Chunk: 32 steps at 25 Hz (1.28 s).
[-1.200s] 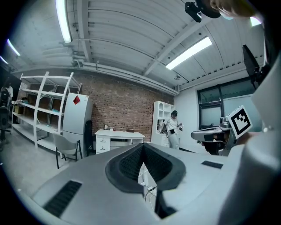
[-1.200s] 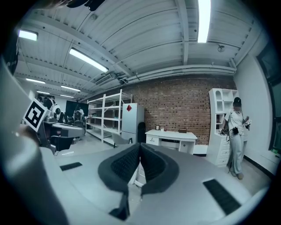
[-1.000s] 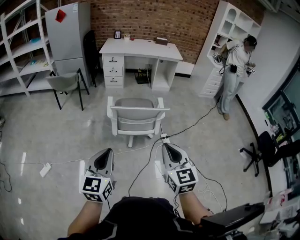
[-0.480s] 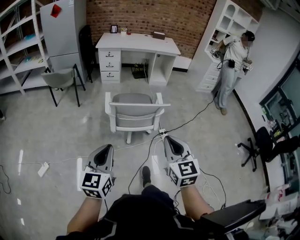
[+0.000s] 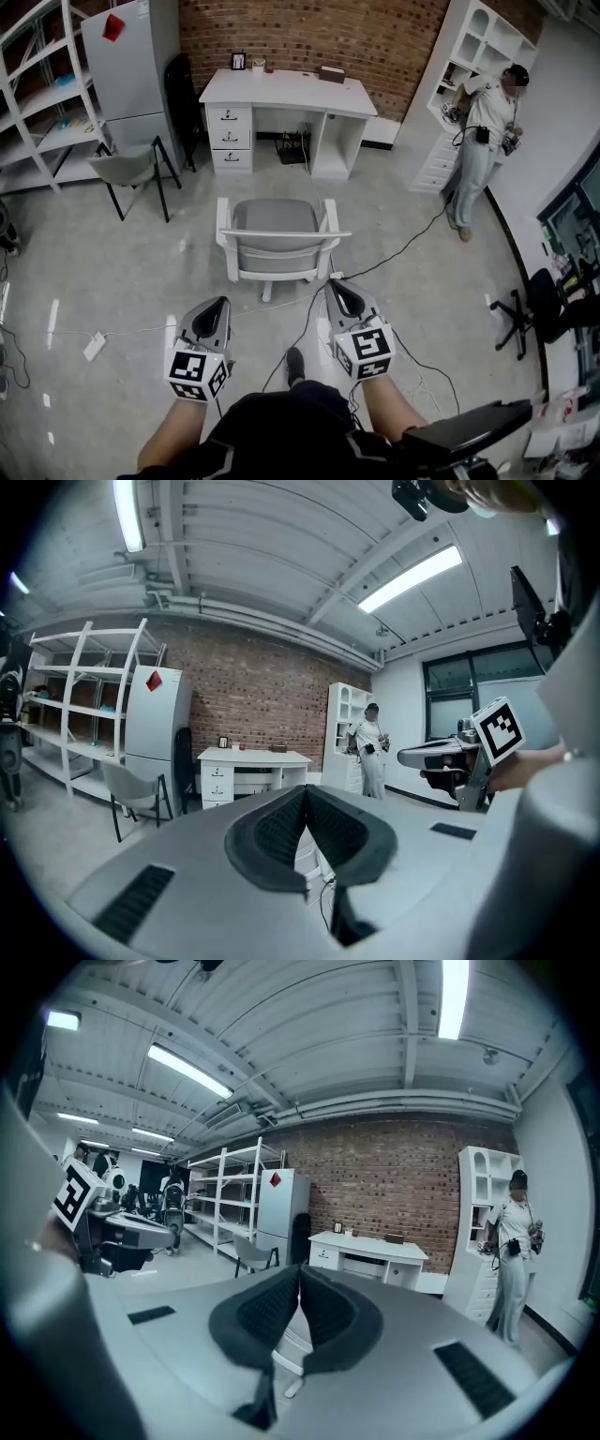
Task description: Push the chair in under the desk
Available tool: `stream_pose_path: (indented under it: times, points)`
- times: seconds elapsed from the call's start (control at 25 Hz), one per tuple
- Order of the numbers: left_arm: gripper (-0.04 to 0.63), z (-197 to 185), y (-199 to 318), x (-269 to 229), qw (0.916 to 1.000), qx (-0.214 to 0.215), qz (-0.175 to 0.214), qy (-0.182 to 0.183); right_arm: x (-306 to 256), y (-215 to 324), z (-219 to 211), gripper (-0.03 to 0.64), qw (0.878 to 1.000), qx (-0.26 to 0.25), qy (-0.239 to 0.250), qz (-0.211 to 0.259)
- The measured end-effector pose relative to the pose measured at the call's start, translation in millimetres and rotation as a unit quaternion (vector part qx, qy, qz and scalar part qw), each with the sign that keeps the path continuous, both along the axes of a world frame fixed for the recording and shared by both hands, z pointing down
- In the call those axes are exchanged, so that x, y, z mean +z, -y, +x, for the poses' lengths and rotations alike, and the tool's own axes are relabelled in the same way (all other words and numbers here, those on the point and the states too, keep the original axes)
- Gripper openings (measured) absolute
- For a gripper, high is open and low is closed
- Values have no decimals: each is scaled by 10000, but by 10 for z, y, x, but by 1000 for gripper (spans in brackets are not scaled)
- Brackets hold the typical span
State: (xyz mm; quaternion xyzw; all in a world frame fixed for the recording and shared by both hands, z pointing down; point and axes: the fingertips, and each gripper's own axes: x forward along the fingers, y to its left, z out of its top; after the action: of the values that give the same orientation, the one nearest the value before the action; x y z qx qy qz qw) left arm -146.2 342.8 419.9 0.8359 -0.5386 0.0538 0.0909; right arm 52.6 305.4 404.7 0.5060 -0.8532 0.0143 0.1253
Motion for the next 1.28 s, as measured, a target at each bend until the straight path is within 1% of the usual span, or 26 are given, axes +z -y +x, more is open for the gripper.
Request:
stream_pose_path:
  times: [0.32,0.48,0.64,0.76,0.92,1.0,1.16,1.2,1.24,1.28]
  points:
    - [9,98,568,97,9996,-191,-93,178,150,617,99,11,9997,-198,-17,-145]
    - [9,168,788,185,9992,-197,-214,277,197,840,111,12,9990,-391,-75,-202]
    - [9,266,952,276,9988,-233,-292,319,279,1030,177,54,9981,-544,-121,-273]
    - [9,336,1085,283,9984,-258,-316,381,308,1163,224,67,9972,-652,-168,-319]
    - [10,433,1251,347,9976,-292,-392,487,404,1299,280,97,9945,-922,-374,-313]
    - [11,491,1331,398,9968,-295,-443,592,500,1378,327,117,9927,-1043,-437,-411]
    - [12,630,1474,466,9949,-233,-536,820,710,1532,439,136,9884,-1254,-632,-583]
    - [15,662,1511,484,9944,-228,-566,865,767,1567,466,143,9870,-1319,-676,-628]
    - [36,691,1544,510,9937,-221,-607,913,826,1597,490,147,9855,-1385,-714,-674]
    - [83,719,1571,543,9929,-208,-656,967,887,1625,510,149,9840,-1449,-753,-716]
